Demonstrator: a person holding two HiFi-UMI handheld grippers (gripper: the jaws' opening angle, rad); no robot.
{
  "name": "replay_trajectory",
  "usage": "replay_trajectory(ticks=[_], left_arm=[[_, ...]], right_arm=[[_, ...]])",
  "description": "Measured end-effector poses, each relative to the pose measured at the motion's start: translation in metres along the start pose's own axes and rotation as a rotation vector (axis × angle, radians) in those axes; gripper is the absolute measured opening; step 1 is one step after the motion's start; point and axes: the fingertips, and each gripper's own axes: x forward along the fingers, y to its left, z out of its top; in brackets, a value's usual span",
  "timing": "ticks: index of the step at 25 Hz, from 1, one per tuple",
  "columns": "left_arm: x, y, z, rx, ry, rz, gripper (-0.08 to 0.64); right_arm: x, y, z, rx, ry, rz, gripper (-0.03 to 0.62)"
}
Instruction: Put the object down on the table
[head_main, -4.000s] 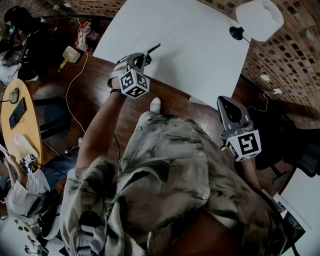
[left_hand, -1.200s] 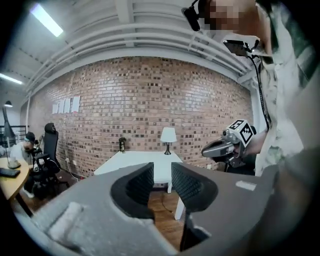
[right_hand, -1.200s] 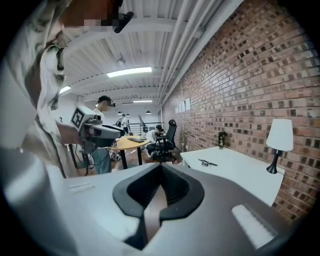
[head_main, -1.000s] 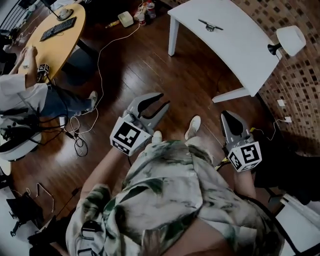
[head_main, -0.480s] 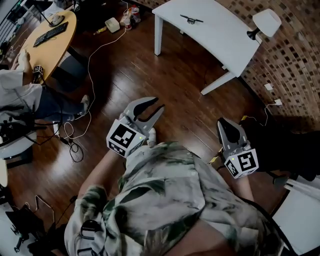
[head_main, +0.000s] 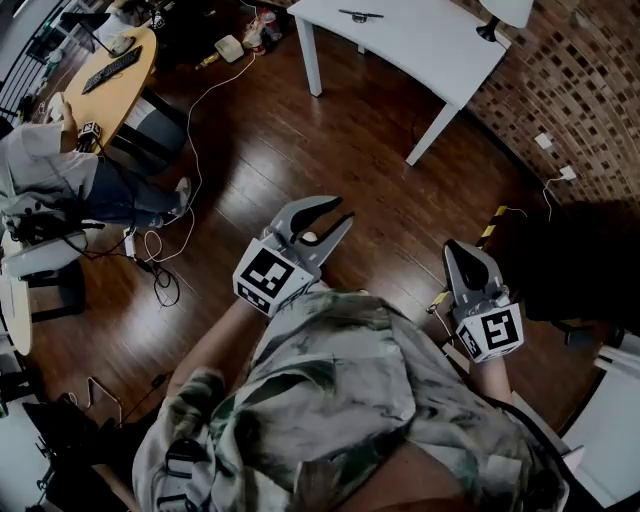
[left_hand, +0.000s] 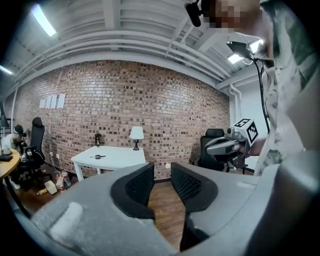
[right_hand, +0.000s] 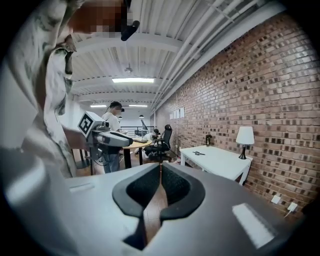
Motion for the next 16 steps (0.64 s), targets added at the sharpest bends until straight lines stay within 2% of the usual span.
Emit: replay_trajectory(ticks=[7, 11, 16], left_arm=[[-0.011, -0.048, -0.020, 0.003, 0.063, 0.030, 0.110], [-0.013, -0.057, -0.013, 0.037, 0.049, 0.045, 0.110], [-0.019, -0.056, -0.015, 0.041, 0.044, 0.051, 0.110]], right_arm=[[-0.040, 0.007, -0.023, 0.028, -0.008, 0.025, 0.014], [-0.046, 0.010, -0.026, 0.024, -0.010, 0.036, 0.012], [-0.045, 0.013, -0.026, 0.021, -0.014, 0.031, 0.012]])
